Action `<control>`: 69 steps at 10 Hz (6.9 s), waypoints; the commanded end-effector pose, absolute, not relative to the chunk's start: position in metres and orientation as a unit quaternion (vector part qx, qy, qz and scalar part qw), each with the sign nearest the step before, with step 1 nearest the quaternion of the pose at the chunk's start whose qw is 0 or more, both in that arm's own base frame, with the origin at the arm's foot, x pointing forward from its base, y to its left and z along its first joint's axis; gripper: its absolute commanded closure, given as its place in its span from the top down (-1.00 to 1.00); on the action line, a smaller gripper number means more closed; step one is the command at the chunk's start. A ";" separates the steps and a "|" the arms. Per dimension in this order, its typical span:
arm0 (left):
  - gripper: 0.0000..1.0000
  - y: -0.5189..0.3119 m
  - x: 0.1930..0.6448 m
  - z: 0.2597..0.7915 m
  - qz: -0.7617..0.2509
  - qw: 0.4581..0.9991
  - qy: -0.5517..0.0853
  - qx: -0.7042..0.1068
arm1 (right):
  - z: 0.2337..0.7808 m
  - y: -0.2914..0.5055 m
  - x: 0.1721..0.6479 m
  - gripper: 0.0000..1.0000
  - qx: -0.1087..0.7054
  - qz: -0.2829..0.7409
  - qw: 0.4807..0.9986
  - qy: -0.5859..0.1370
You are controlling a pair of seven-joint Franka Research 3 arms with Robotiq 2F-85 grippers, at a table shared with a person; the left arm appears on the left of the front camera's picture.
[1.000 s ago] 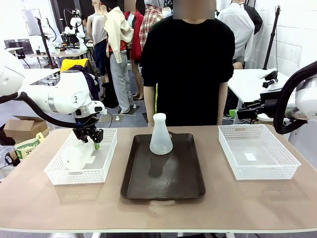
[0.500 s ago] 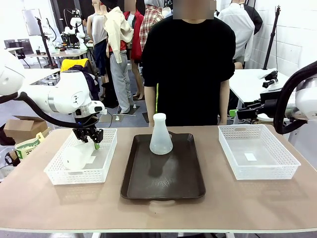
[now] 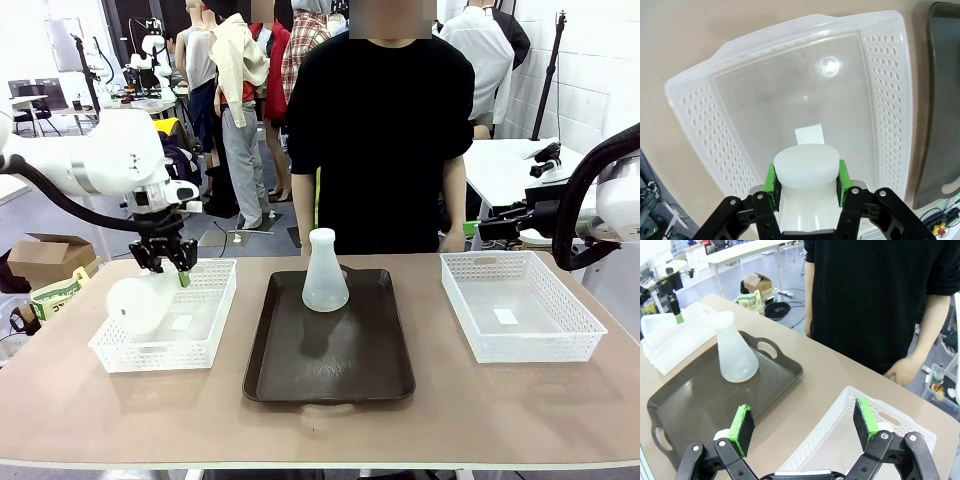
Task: Prepare the laboratory tools.
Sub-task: Place the picked Big flask upright in the Handle tray as directed by the person.
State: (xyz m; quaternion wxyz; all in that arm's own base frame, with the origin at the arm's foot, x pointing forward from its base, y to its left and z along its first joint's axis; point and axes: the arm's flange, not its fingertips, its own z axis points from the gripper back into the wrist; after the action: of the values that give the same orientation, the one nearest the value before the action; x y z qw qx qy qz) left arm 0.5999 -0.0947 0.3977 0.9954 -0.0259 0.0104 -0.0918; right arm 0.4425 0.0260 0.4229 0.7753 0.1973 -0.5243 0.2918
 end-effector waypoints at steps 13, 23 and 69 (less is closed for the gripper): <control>-1.00 -0.089 0.585 0.422 -0.083 0.996 -0.018 -0.033 | 0.422 0.026 0.441 1.00 0.196 0.292 0.777 -0.522; -1.00 -0.090 0.566 0.427 -0.110 0.991 -0.046 -0.056 | 0.422 0.026 0.441 1.00 0.196 0.292 0.777 -0.522; -0.46 -0.281 0.485 0.307 -0.546 0.466 -0.443 -0.538 | 0.422 0.026 0.441 1.00 0.196 0.292 0.777 -0.522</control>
State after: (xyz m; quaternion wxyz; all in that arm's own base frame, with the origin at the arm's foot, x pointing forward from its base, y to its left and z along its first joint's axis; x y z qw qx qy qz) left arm 0.4828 -0.2800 0.3038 0.4593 -0.5322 -0.4603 -0.5421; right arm 0.4425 0.0264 0.4231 0.7752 0.1966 -0.5243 0.2925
